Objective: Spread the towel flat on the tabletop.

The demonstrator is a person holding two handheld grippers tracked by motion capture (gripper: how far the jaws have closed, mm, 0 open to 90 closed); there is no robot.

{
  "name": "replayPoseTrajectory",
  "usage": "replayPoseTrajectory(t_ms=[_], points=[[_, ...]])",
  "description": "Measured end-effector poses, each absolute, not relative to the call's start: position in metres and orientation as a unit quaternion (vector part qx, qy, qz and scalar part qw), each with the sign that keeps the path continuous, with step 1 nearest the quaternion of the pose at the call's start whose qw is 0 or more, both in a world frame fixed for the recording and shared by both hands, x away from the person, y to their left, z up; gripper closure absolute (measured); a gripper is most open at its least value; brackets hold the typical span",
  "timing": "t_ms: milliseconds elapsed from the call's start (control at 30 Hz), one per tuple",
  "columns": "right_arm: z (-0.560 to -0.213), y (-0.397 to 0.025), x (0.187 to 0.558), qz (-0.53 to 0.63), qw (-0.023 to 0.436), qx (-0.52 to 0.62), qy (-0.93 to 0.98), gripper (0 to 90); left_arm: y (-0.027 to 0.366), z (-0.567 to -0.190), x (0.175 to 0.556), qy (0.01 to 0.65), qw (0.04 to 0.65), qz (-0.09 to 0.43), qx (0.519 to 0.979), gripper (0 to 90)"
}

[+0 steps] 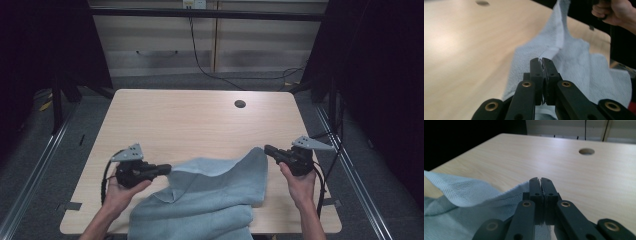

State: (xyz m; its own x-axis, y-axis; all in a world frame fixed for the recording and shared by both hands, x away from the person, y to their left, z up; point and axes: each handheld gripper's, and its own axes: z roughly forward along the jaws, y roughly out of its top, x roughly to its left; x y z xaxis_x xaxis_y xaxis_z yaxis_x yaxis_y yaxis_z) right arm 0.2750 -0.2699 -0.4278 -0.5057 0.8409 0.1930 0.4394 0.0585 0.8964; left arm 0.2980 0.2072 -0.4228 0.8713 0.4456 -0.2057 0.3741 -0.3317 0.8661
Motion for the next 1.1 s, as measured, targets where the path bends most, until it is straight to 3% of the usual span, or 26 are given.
replayPoseTrajectory(t_ms=[300,633,733,767,800,833,900,1100], points=[[-0.379,-0.255,0.29,0.535,0.208,0.418,0.704,89.0,0.244,-0.373,0.323,0.283,0.548,0.088,0.782,88.8],[-0.318,-0.239,0.353,0.544,0.218,0.402,0.703,89.1,0.27,-0.314,0.396,0.34,0.57,0.135,0.736,89.0],[-0.296,-0.23,0.39,0.531,0.228,0.411,0.705,89.0,0.273,-0.301,0.428,0.37,0.576,0.143,0.714,88.5],[-0.288,-0.225,0.411,0.51,0.238,0.422,0.711,85.6,0.273,-0.303,0.442,0.404,0.568,0.148,0.701,80.2],[-0.286,-0.223,0.42,0.503,0.245,0.437,0.704,75.5,0.274,-0.306,0.447,0.421,0.558,0.149,0.7,71.0],[-0.286,-0.223,0.42,0.503,0.245,0.437,0.704,75.5,0.274,-0.306,0.447,0.421,0.558,0.149,0.7,68.7],[-0.289,-0.22,0.43,0.498,0.242,0.461,0.693,63.4,0.279,-0.318,0.444,0.415,0.551,0.146,0.709,64.9],[-0.322,-0.225,0.415,0.489,0.219,0.459,0.708,62.1,0.293,-0.346,0.429,0.42,0.537,0.125,0.72,64.9]])
